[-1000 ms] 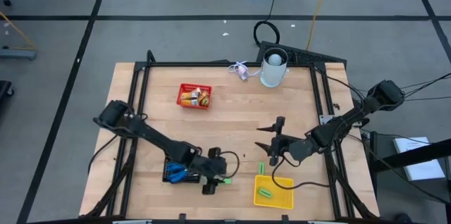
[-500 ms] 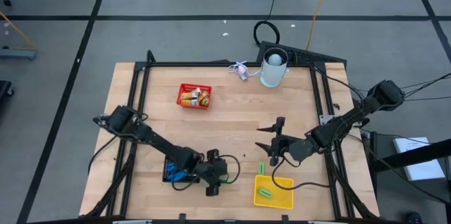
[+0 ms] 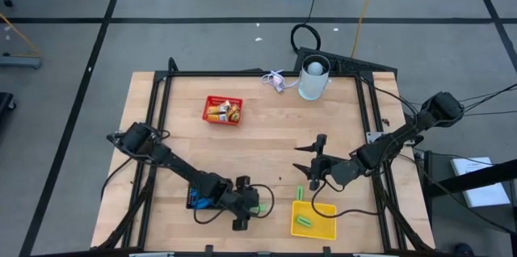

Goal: Pick & Place School Supplies
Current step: Put the green eraser into the yellow bin

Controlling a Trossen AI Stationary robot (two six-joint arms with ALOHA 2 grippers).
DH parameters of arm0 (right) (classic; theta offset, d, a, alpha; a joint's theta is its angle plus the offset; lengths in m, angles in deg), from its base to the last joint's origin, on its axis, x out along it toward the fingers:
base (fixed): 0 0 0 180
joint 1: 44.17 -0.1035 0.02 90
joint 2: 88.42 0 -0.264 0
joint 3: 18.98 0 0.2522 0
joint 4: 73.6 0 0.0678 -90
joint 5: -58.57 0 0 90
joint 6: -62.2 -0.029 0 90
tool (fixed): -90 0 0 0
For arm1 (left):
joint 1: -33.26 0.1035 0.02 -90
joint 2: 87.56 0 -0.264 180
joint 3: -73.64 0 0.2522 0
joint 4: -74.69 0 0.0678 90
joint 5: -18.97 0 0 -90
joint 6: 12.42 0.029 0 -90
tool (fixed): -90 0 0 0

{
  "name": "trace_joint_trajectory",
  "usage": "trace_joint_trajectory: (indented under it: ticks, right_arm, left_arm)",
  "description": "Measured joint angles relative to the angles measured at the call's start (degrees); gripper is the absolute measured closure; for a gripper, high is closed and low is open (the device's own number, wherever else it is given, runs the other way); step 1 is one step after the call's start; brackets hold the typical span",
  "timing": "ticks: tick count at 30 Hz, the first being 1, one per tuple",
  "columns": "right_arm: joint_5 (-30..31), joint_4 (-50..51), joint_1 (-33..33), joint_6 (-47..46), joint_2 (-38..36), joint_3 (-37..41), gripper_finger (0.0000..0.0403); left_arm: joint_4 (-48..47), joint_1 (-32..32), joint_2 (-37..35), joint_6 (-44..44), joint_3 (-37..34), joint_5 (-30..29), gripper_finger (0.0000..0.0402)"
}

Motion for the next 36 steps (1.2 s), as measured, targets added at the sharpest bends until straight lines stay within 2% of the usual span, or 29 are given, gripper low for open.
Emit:
trace_joint_trajectory:
  ticks: [22, 26, 31, 36]
  right_arm:
    - [-0.02, -0.3, 0.0, -0.09, 0.02, 0.0, 0.0154]
    - [-0.02, -0.47, 0.0, -0.09, 0.02, 0.0, 0.0154]
    - [-0.02, -0.47, 0.0, -0.09, 0.02, 0.0, 0.0154]
    - [-0.02, -0.49, 0.0, -0.65, 0.02, 0.0, 0.0154]
  left_arm:
    - [3.66, -0.25, 4.8, -1.53, 0.25, -2.78, 0.018]
    - [3.23, -0.18, 4.85, -1.55, 0.22, -3.34, 0.0227]
    - [3.07, -0.41, 4.85, -0.84, 0.17, -4.77, 0.0333]
    - [3.38, -0.49, 4.87, 2.91, 0.16, -5.51, 0.0342]
